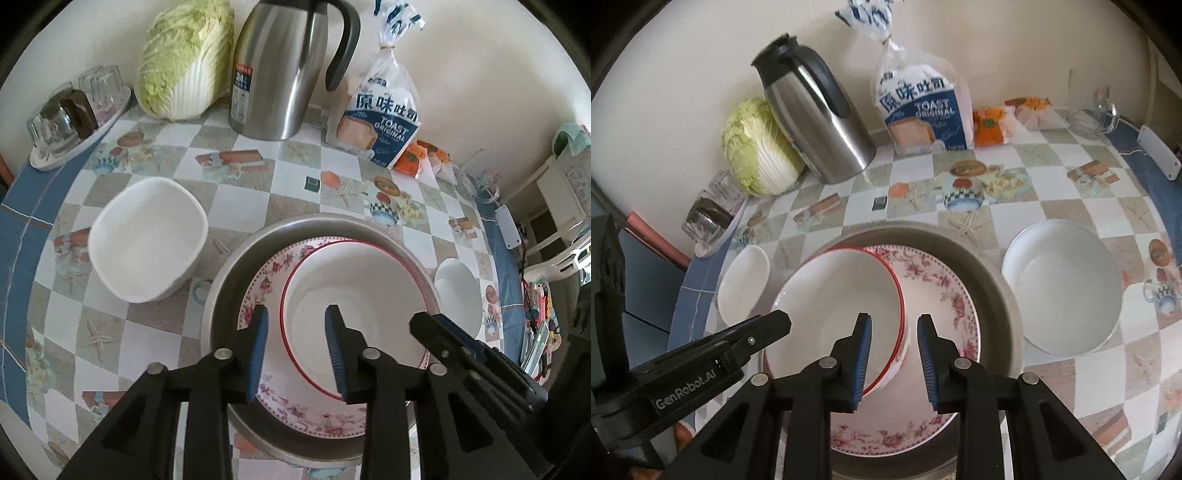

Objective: Organize plates and bowls
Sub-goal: 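Open both tools and release the strawberry bowl in the basin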

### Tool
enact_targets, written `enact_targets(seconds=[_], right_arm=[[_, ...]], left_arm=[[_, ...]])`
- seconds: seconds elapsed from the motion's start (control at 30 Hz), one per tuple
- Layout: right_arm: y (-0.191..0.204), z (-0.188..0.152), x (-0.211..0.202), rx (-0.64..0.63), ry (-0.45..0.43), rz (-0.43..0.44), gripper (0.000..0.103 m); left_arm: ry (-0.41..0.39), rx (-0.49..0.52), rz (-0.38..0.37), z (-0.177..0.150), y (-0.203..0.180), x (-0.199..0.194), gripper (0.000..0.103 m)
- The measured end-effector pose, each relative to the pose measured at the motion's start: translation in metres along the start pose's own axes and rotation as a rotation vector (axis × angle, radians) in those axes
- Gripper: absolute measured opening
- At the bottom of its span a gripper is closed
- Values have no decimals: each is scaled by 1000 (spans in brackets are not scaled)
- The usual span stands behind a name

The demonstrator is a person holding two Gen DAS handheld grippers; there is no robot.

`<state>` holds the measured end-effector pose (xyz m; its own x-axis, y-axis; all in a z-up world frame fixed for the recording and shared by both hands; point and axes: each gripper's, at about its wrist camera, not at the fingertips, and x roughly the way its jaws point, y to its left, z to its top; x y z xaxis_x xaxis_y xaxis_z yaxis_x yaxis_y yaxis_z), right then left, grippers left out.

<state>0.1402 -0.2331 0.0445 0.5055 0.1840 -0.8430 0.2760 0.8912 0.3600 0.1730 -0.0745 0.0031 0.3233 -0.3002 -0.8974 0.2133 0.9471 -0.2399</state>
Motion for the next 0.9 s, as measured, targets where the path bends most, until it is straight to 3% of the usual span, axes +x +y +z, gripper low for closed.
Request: enact_targets(seconds=[0.1,0.23,0.37,0.53,0.8,0.9], right_arm=[[-1,1,-8,5,-14,0,29],[-1,-1,-17,8,-23,-17,44],[0,-4,-26,8,-33,-27,58],[3,-8,-37,-1,-52,-37,69],[10,-16,-48,-17,-71,-38,81],[11,-19,-51,-14,-76,-35,95]], left_arm=[[-18,2,18,-1,1,-9,45],[-49,7,49,-3,2,-21,51],[-76,-10,59,-6,8,-30,69],[-89,-39,75,-11,18,-35,82],[-96,-64,78,-21,25,-40,90],[-101,-65,71,-23,24,-42,90]])
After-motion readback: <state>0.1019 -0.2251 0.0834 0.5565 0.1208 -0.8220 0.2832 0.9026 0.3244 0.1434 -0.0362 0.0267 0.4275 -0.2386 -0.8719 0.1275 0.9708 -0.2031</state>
